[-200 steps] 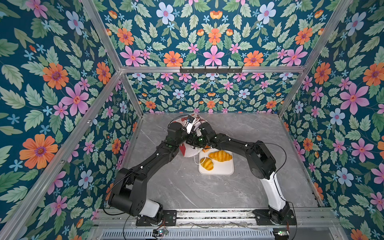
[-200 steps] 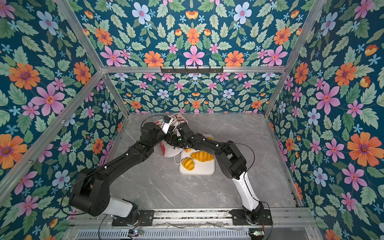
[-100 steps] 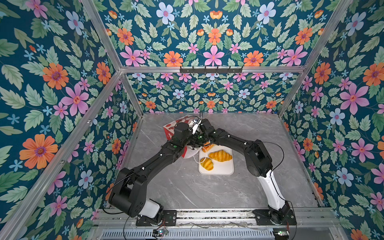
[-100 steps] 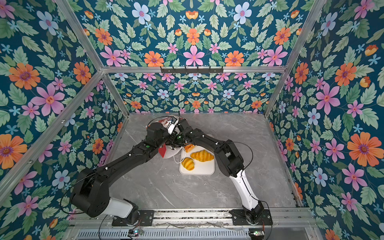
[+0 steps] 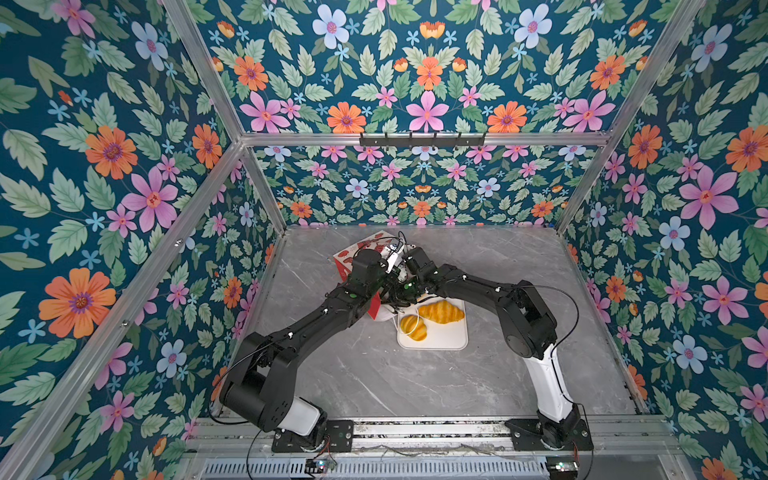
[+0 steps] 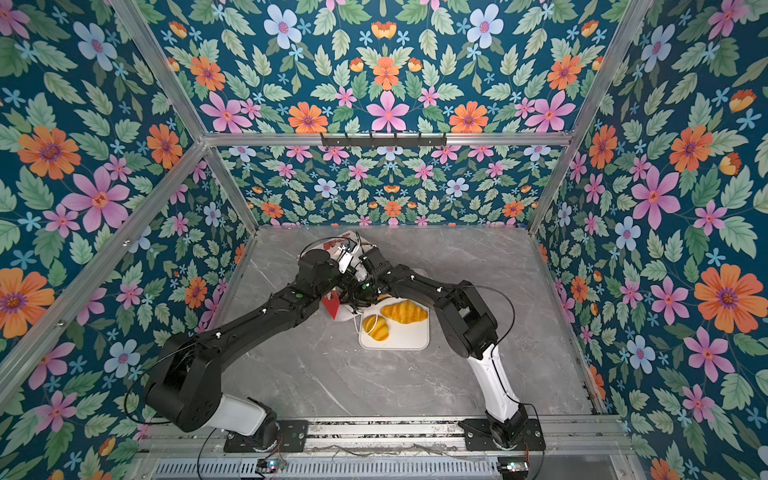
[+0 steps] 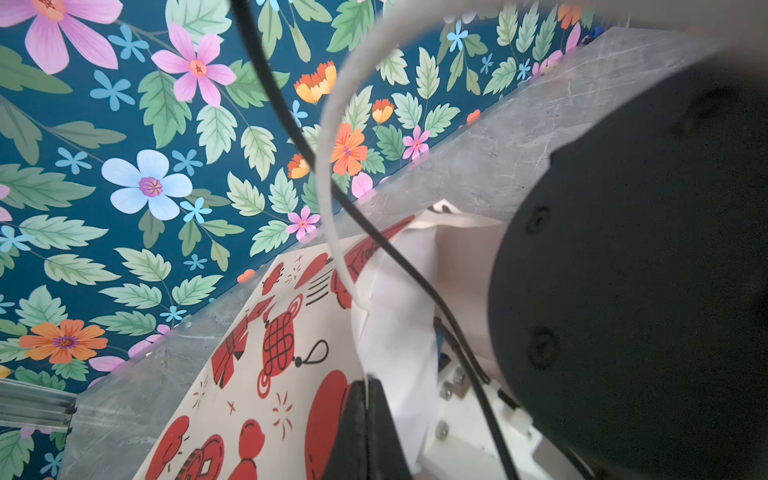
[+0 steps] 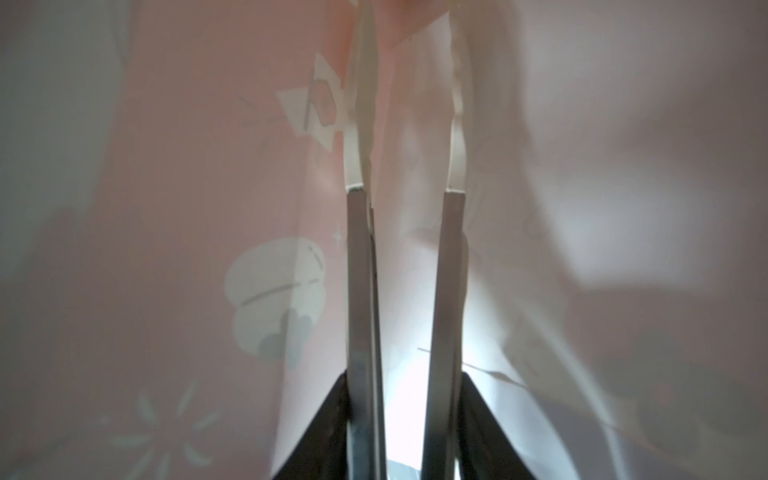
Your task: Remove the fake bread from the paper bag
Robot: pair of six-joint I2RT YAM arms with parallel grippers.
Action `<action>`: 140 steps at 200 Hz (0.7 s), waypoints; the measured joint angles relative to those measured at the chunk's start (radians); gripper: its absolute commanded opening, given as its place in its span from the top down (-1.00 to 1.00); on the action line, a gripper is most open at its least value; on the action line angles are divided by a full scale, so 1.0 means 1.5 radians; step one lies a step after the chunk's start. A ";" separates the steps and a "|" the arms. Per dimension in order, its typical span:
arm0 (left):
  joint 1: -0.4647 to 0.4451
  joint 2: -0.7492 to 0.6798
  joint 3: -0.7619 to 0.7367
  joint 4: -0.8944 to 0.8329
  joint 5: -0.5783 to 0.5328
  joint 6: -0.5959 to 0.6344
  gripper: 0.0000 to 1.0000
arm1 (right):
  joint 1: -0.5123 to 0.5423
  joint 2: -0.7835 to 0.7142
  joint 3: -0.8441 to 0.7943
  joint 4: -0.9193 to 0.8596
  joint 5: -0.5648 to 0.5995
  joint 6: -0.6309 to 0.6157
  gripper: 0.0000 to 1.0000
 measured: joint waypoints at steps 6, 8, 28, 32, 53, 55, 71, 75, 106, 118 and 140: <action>-0.001 -0.004 0.000 -0.001 0.002 0.001 1.00 | 0.000 0.002 0.003 0.001 -0.001 -0.001 0.23; -0.002 -0.005 0.001 -0.001 0.002 0.001 1.00 | 0.000 0.003 0.004 0.001 -0.002 -0.002 0.23; -0.011 -0.013 0.015 -0.015 -0.001 0.008 1.00 | 0.001 0.015 0.029 -0.008 -0.012 -0.013 0.23; -0.013 -0.014 0.019 -0.020 -0.002 0.010 1.00 | 0.001 0.019 0.039 -0.011 -0.016 -0.015 0.22; -0.024 -0.021 0.028 -0.039 -0.008 0.023 1.00 | -0.004 0.041 0.088 -0.025 -0.031 -0.021 0.23; -0.025 -0.021 0.028 -0.040 -0.009 0.024 1.00 | -0.005 0.044 0.093 -0.027 -0.033 -0.023 0.23; -0.031 -0.024 0.028 -0.043 -0.020 0.036 1.00 | -0.013 0.068 0.135 -0.041 -0.048 -0.030 0.22; -0.031 -0.025 0.027 -0.044 -0.024 0.037 1.00 | -0.015 0.073 0.145 -0.046 -0.052 -0.030 0.22; -0.035 -0.023 0.020 -0.043 -0.054 0.040 1.00 | -0.031 0.110 0.211 -0.075 -0.097 -0.030 0.21; -0.035 -0.018 0.020 -0.040 -0.064 0.041 1.00 | -0.034 0.113 0.220 -0.086 -0.110 -0.030 0.22; -0.039 -0.009 0.019 -0.035 -0.078 0.046 1.00 | -0.039 0.109 0.210 -0.093 -0.127 -0.032 0.21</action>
